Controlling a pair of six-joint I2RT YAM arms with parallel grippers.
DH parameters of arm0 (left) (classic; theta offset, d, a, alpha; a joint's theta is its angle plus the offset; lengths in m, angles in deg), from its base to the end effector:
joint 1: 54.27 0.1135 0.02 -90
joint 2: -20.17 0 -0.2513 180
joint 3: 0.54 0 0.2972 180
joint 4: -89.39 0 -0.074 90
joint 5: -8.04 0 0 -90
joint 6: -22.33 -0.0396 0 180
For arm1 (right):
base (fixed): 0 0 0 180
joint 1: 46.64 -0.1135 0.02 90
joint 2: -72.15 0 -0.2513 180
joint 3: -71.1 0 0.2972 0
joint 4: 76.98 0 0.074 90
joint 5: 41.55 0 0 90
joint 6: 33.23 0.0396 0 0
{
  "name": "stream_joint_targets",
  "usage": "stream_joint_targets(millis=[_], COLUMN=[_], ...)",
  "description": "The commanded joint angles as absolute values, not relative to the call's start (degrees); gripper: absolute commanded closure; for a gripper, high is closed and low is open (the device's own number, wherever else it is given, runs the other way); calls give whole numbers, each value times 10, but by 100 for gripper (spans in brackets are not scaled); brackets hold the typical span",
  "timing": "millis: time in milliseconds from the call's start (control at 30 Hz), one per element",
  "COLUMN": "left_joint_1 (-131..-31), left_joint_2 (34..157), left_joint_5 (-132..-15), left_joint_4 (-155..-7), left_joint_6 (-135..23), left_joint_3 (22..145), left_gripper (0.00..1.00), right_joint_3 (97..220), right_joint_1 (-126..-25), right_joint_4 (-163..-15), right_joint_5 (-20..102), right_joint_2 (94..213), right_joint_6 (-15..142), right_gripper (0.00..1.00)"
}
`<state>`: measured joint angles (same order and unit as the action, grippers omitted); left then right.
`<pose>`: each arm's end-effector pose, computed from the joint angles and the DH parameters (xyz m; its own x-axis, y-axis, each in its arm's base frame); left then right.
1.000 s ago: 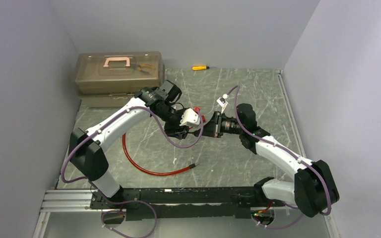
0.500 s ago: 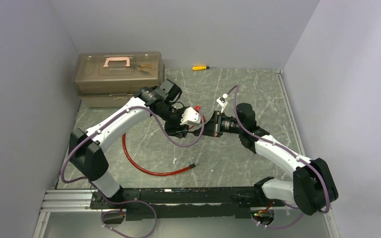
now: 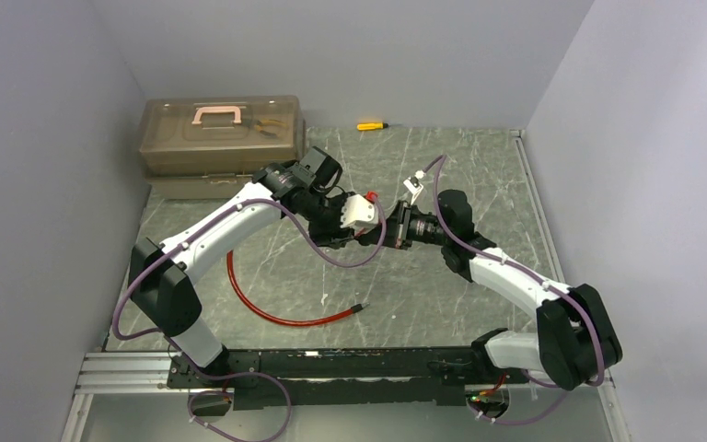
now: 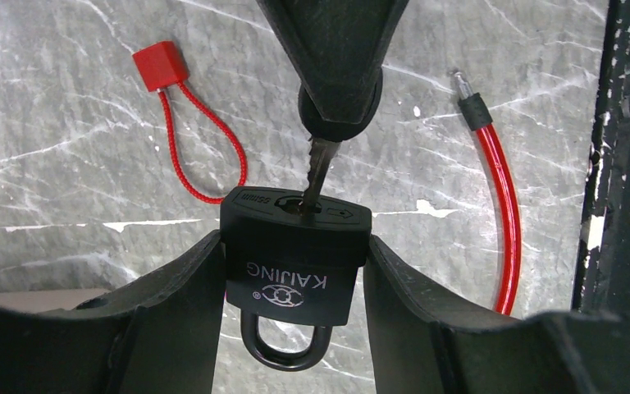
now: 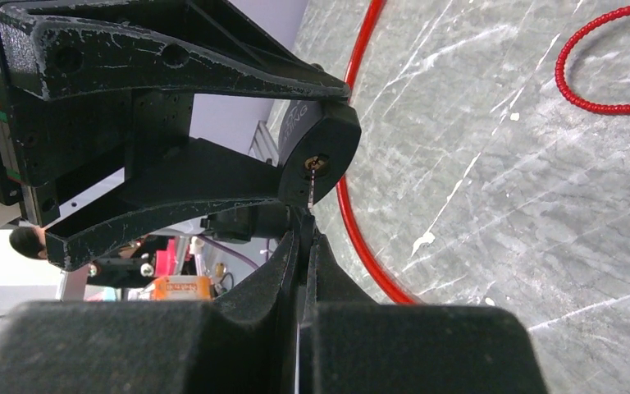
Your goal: Unlock with the key
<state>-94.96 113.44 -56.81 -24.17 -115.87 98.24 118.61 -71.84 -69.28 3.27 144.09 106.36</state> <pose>0.2798 -0.2628 0.2969 0.1149 0.7911 -0.6008 0.9918 -0.0570 0.1146 0.2688 0.1575 0.2002 -0.8654 0.1860 -0.4653 -0.3947 0.3193 0.8616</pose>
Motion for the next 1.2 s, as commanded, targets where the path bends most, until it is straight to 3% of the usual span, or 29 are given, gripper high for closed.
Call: stream_joint_targets(millis=[0, 600, 1167], left_joint_1=[-958, -971, -990], left_joint_2=[1116, 1114, 1108], left_joint_5=[-561, -577, -600], left_joint_4=[-325, -347, -356], left_joint_6=[-1132, -1113, -1084], left_joint_3=[1011, 1012, 1010], left_gripper=[100, 100, 100], right_joint_3=[1180, 1166, 1171], right_joint_1=[-722, -721, -720], right_joint_4=[-635, -523, -532], right_joint_5=[25, -23, -24], right_joint_2=[1450, 1509, 1509], right_joint_6=[1093, 1179, 1177], right_gripper=[100, 100, 100])
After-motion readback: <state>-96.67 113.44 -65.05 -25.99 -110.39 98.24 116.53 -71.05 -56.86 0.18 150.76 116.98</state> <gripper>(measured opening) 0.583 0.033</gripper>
